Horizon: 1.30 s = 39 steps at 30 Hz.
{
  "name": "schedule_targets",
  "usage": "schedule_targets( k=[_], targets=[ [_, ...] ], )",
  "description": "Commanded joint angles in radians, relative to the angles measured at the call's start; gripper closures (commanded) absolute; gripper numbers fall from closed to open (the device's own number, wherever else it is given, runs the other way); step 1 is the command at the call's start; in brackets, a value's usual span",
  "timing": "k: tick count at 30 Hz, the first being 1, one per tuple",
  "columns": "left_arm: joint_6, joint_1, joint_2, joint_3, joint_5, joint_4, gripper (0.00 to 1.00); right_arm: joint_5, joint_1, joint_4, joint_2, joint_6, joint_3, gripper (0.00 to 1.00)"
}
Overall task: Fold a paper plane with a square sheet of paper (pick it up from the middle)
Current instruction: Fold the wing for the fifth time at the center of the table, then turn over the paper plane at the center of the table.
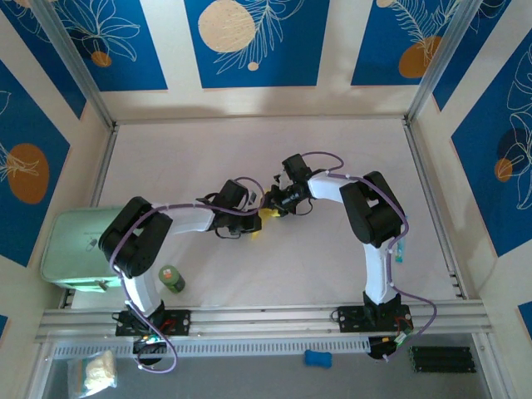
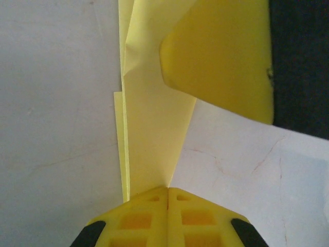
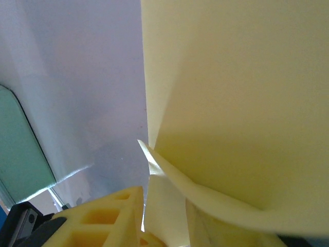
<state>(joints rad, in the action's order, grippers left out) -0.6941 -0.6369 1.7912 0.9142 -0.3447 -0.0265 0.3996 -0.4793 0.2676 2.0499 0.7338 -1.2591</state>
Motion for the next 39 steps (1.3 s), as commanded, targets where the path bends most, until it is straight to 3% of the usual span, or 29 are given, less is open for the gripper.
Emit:
schedule_targets(
  k=[1, 29, 37, 39],
  targets=[
    [0.005, 0.004, 0.02, -0.029, 0.035, -0.031, 0.98, -0.04, 0.014, 0.06, 0.003, -0.06, -0.027, 0.71],
    [-0.015, 0.004, 0.045, -0.088, 0.023, -0.043, 1.0, -0.134, 0.204, 0.15, 0.178, -0.14, -0.286, 0.74],
    [-0.015, 0.004, 0.0, -0.05, -0.005, -0.035, 1.0, -0.148, 0.209, 0.151, 0.017, -0.152, -0.247, 0.74],
    [-0.018, 0.005, -0.042, -0.018, -0.02, -0.033, 0.95, -0.185, 0.196, 0.16, -0.056, -0.15, -0.204, 0.73]
  ],
)
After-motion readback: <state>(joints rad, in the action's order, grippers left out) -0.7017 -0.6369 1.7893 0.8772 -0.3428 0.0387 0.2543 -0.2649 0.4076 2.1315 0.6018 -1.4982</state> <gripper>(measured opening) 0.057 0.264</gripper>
